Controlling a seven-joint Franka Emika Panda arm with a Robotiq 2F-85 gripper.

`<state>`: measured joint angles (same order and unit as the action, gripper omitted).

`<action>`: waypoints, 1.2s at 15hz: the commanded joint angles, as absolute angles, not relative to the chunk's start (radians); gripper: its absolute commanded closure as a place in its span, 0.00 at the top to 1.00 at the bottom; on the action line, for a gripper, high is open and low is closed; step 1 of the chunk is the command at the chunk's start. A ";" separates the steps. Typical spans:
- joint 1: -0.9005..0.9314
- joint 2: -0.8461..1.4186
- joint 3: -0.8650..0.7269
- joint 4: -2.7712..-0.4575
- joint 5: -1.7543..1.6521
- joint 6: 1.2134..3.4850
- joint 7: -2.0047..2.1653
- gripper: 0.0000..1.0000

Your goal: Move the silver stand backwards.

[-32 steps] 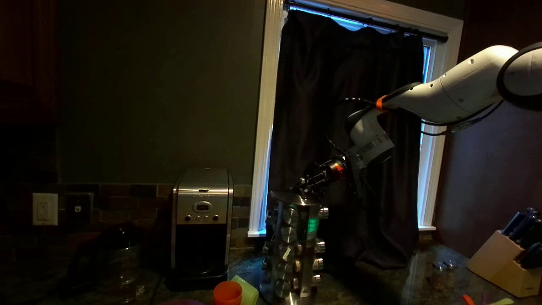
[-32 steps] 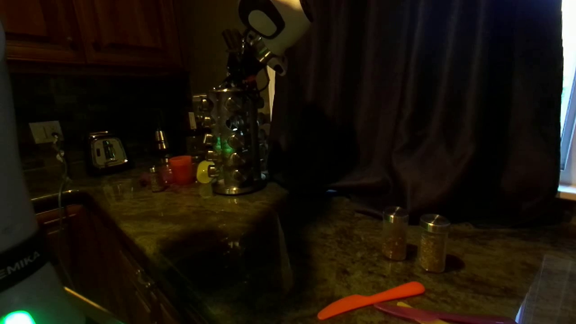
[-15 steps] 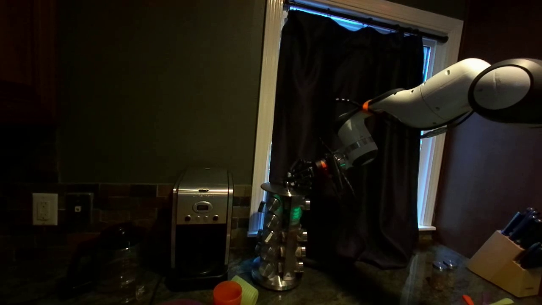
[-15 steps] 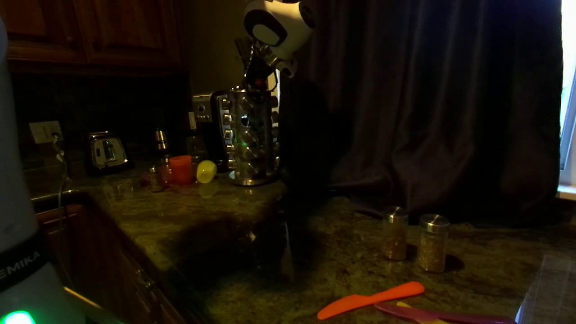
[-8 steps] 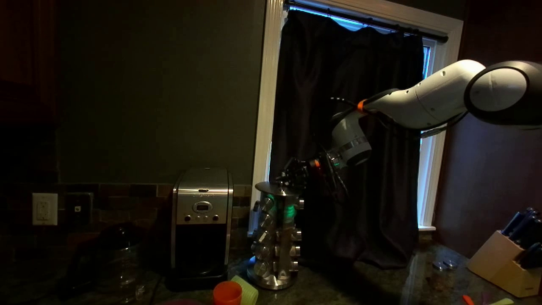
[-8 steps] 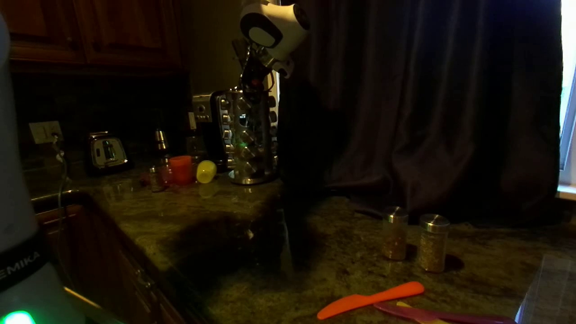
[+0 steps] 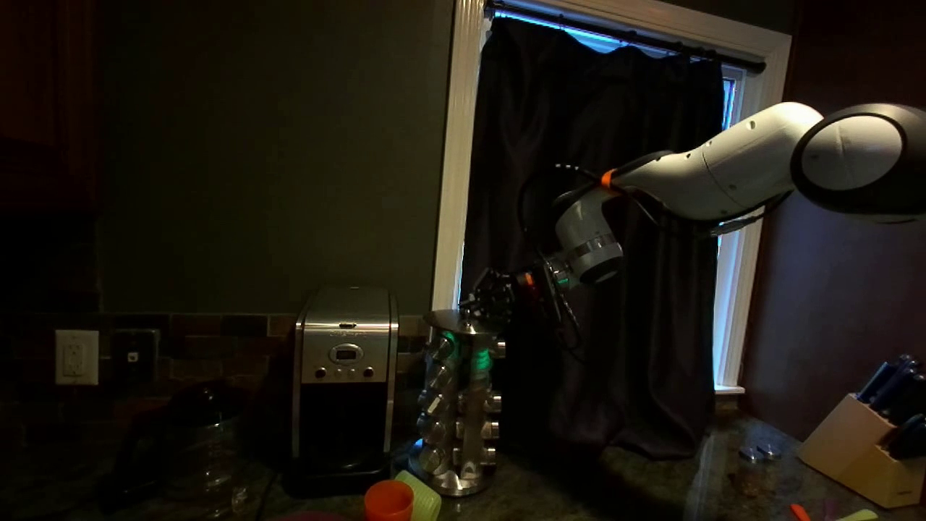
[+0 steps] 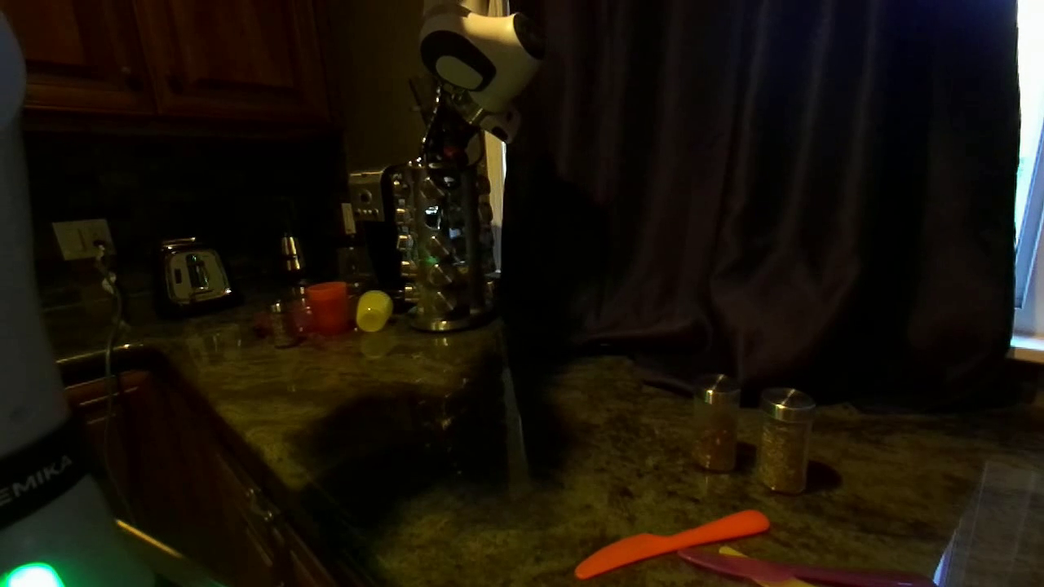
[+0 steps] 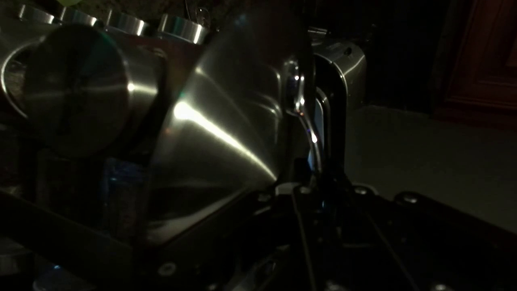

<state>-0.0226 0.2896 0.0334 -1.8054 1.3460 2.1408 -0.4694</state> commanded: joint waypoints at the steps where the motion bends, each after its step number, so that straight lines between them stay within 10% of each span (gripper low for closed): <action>1: -0.007 0.324 0.065 -1.729 1.485 2.165 -0.502 0.03; 12: 0.009 0.337 0.074 -1.724 1.458 2.203 -0.512 0.03; 13: 0.009 0.332 0.072 -1.728 1.440 2.193 -0.508 0.37; 18: 0.023 0.312 0.066 -1.730 1.409 2.228 -0.524 0.66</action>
<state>0.0114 0.3025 0.0567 -1.7723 1.3845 2.2294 -0.4873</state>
